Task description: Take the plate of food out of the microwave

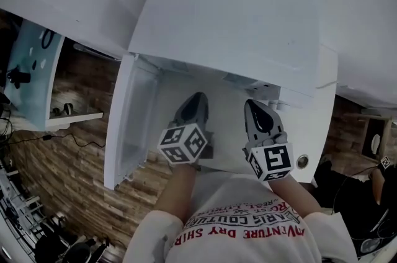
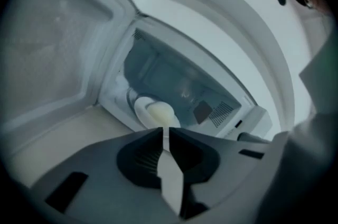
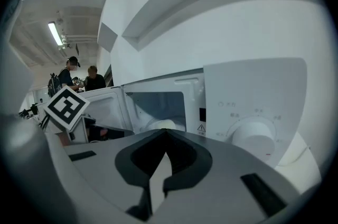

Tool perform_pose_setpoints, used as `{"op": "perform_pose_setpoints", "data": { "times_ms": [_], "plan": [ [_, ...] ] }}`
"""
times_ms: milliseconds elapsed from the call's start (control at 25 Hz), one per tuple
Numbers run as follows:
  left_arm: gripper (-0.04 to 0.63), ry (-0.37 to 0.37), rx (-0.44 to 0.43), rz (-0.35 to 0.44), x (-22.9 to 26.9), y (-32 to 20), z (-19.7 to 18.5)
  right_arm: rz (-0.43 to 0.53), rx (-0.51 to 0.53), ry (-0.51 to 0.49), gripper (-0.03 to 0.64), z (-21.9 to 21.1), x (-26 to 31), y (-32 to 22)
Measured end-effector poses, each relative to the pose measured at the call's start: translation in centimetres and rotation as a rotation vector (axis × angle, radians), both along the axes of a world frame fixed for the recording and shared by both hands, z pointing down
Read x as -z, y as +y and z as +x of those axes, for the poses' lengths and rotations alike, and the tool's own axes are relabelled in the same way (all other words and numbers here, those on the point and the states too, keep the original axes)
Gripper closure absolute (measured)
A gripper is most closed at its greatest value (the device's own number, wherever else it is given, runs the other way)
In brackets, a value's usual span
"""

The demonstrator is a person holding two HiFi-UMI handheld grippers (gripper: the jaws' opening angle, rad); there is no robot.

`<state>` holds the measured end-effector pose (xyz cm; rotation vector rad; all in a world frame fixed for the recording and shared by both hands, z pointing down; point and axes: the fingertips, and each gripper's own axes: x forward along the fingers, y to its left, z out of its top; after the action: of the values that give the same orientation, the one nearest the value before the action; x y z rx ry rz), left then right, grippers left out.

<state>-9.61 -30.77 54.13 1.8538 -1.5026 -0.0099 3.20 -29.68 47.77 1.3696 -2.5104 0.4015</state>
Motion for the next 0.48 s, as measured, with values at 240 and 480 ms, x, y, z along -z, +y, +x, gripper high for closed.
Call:
{"op": "perform_pose_setpoints", "data": {
  "times_ms": [240,480],
  "plan": [
    [0.486,0.256,0.045,-0.099,-3.8,-2.7,-0.8,-0.050,-0.033,0.028,0.614,-0.1,-2.5,-1.2],
    [0.468,0.428,0.074,-0.168,-5.4,-4.8,-1.0,-0.065,-0.027,0.055,0.614,-0.8,-4.0,-2.0]
  ]
}}
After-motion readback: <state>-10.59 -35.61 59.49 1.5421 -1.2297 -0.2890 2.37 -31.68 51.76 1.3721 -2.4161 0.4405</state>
